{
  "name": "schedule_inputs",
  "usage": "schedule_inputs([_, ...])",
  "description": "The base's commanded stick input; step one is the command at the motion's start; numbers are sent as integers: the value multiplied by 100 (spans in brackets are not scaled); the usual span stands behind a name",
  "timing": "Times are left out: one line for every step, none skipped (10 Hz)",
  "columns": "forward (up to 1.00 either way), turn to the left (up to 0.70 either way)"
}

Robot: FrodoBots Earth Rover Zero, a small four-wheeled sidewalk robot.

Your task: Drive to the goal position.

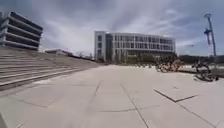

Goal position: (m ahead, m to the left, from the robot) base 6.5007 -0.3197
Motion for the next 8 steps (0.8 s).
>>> schedule_inputs([50, 0])
schedule_inputs([50, 0])
schedule_inputs([50, 0])
schedule_inputs([50, 0])
schedule_inputs([50, 0])
schedule_inputs([50, 0])
schedule_inputs([50, 0])
schedule_inputs([50, 0])
